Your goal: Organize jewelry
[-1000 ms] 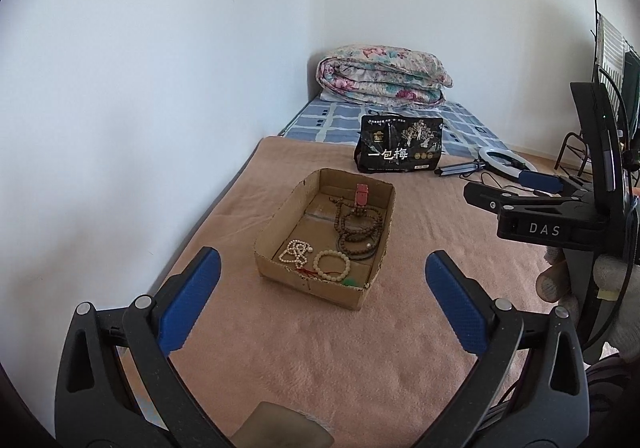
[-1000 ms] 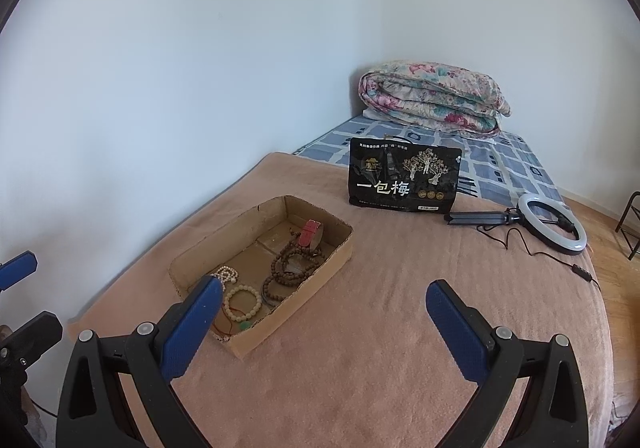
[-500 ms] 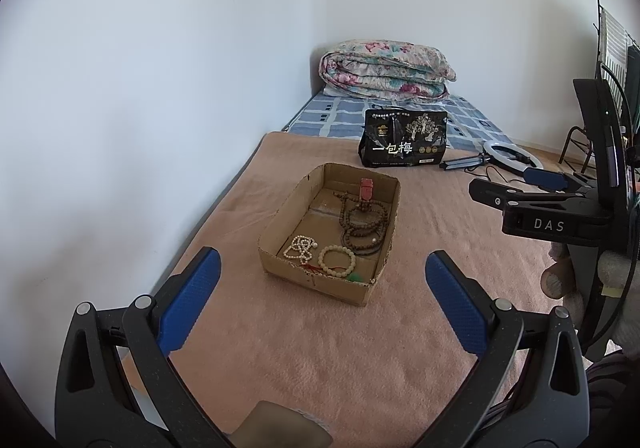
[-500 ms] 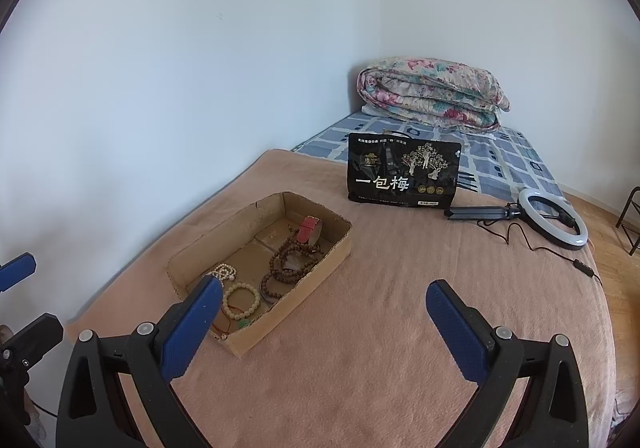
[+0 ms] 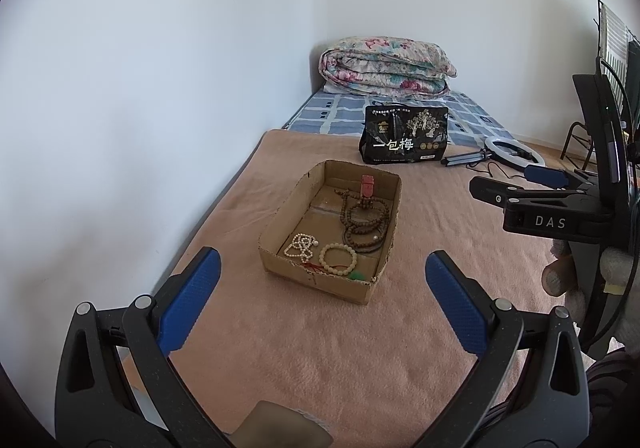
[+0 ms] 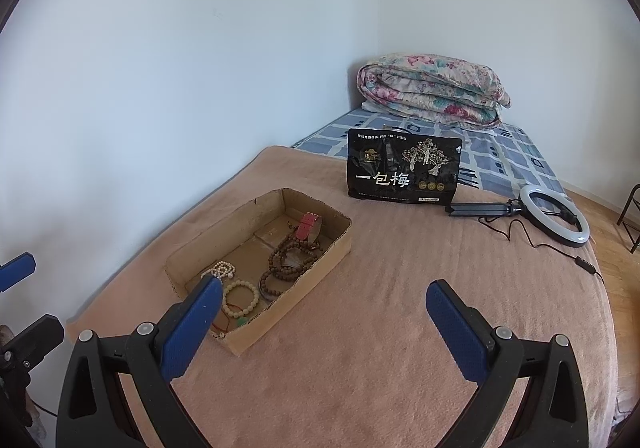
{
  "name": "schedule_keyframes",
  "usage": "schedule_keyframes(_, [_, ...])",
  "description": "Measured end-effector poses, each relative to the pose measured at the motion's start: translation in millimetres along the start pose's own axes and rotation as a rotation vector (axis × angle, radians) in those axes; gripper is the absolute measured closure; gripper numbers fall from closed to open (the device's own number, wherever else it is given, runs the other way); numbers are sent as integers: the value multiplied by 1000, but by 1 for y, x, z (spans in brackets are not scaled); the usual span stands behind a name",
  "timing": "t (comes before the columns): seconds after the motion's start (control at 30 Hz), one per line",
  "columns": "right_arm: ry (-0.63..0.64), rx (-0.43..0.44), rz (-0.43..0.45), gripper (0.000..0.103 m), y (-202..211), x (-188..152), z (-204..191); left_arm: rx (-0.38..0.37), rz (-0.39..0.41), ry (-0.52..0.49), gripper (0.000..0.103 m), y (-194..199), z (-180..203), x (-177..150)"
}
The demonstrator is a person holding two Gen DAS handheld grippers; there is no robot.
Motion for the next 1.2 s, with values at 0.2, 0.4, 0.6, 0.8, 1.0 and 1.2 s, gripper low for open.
schedule_keyframes(0.2, [3,1,-1,0,1,-1,0,0,-1,1,0,-1,0,0])
schedule_keyframes(0.4, [0,2,-4,0,0,-2,2,1,-1,-1,0,0,1,-1])
schedule_keyframes(0.6, [0,2,-4,0,0,-2,2,7,-4,-5,0,-2,1,-3])
schedule_keyframes(0.8, [-3,4,-4,0,0,-2,2,8,-7,-6,0,-4,3,-5])
schedule_keyframes(1.0, [-4,4,-5,0,-1,-3,2,2,-11,-3,0,-6,4,-7])
schedule_keyframes(1.2, [-9,4,-10,0,-3,-5,3,-5,-9,5,0,-7,5,-12])
Point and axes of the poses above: each gripper's, at about its wrist camera, not at the fingertips, and y roughly against the way its jaws point, z to its right, x to its top, the point moved 10 cm from there along -y, roughly the way its jaws point, and after that the axes turned 3 degrees about x, right-handed, at the moved point
